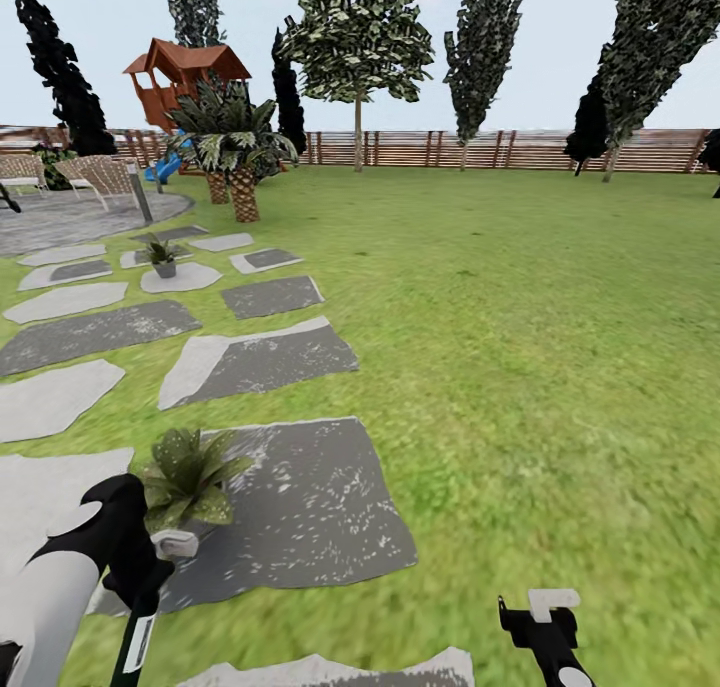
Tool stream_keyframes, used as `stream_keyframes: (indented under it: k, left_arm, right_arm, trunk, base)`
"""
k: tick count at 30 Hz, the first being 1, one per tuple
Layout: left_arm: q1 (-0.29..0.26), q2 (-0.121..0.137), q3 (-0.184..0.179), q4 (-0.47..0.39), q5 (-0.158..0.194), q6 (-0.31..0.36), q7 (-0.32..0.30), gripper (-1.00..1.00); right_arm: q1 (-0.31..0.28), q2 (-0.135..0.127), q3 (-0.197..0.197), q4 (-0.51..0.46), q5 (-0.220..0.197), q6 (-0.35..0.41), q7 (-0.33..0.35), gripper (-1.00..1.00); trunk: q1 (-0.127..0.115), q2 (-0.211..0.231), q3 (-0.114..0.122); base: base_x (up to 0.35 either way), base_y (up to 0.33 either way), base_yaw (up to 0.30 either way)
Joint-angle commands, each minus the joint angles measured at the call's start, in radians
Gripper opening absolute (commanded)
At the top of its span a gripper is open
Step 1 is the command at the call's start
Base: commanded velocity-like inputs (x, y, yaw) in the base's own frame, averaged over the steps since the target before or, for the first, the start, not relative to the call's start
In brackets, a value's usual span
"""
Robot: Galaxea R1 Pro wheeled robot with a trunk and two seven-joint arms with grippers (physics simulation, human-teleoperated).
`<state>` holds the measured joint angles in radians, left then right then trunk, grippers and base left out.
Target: Pick up the pesticide atomizer in the garden and spray insectifuge to fully cover both potted plants in the garden.
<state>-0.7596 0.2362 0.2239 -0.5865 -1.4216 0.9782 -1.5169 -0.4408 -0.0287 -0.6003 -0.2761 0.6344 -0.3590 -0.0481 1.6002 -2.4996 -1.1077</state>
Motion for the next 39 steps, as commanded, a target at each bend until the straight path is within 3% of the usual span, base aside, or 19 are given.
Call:
stream_keyframes:
  k: [1,3,5,7,8,10,13,16,19,22,25,27,30,39]
  left_arm:
    - [0.002,0.000,0.005,-0.002,-0.009,0.003,-0.003,-1.00]
    - [0.004,0.001,0.007,-0.002,0.011,-0.022,0.027,-1.00]
    - [0.010,0.001,0.007,0.006,0.073,-0.081,0.093,-1.00]
    - [0.042,0.000,0.006,0.009,0.164,-0.177,0.211,-1.00]
    - [0.055,-0.002,0.006,0.010,0.193,-0.214,0.253,-1.00]
    - [0.086,-0.005,0.006,0.011,0.269,-0.339,0.344,-1.00]
    - [0.102,-0.005,0.007,0.038,0.377,-0.549,0.381,-1.00]
    - [0.104,-0.006,0.006,0.054,0.428,-0.683,0.385,-1.00]
    - [0.105,-0.010,0.005,0.057,0.439,-0.754,0.386,-1.00]
    - [0.105,-0.029,0.002,0.058,0.440,-0.793,0.384,-1.00]
    - [0.105,-0.052,-0.002,0.059,0.434,-0.804,0.381,-1.00]
    - [0.093,-0.041,-0.012,0.047,0.423,-0.804,0.370,-1.00]
    - [0.076,-0.043,-0.012,0.030,0.426,-0.804,0.354,-1.00]
    - [0.051,-0.094,-0.047,0.009,0.426,-0.805,0.310,-1.00]
  right_arm:
    - [-0.001,0.000,-0.006,0.001,0.011,-0.005,-0.002,1.00]
    - [-0.001,0.000,-0.005,0.000,0.019,-0.005,-0.001,1.00]
    - [-0.001,-0.001,0.018,-0.001,0.066,-0.005,0.000,1.00]
    - [-0.002,0.000,0.056,-0.001,0.134,-0.005,0.001,1.00]
    - [-0.002,0.000,0.067,-0.002,0.157,-0.005,0.005,1.00]
    - [-0.002,0.001,0.076,-0.006,0.176,-0.005,0.042,1.00]
    - [-0.002,0.000,0.115,-0.084,0.186,-0.004,0.242,1.00]
    - [-0.002,0.000,0.155,-0.178,0.187,-0.002,0.447,1.00]
    - [-0.002,0.000,0.206,-0.246,0.187,-0.002,0.603,1.00]
    - [-0.002,0.003,0.249,-0.271,0.184,-0.002,0.682,1.00]
    - [-0.002,0.009,0.280,-0.289,0.183,-0.002,0.705,1.00]
    - [-0.009,0.020,0.290,-0.300,0.181,-0.003,0.717,1.00]
    - [-0.009,0.037,0.291,-0.307,0.181,-0.004,0.732,1.00]
    - [-0.015,0.088,0.318,-0.309,0.182,-0.004,0.746,1.00]
  trunk:
    - [0.000,0.000,-0.001]
    - [0.000,0.000,-0.001]
    - [0.000,0.000,-0.001]
    - [0.000,0.000,-0.001]
    - [0.000,0.000,-0.001]
    - [0.000,0.000,-0.001]
    - [0.000,0.000,-0.001]
    - [0.000,0.000,-0.001]
    - [0.000,0.000,-0.001]
    - [0.000,0.000,-0.001]
    - [0.000,0.000,-0.001]
    - [0.000,0.000,-0.001]
    - [0.000,0.000,-0.001]
    - [0.000,0.000,-0.001]
  base:
    - [-0.001,0.000,0.006]
    - [0.000,0.000,0.003]
    - [0.000,0.000,0.001]
    - [0.000,0.000,0.000]
    - [0.000,0.000,0.000]
    - [0.000,0.000,0.000]
    - [0.000,0.000,0.000]
    - [0.000,0.000,0.000]
    - [-0.083,0.000,0.000]
    - [-0.289,0.000,0.000]
    - [-0.208,0.000,0.000]
    - [0.000,0.000,0.000]
    - [0.000,0.000,0.000]
    - [0.000,0.000,0.000]
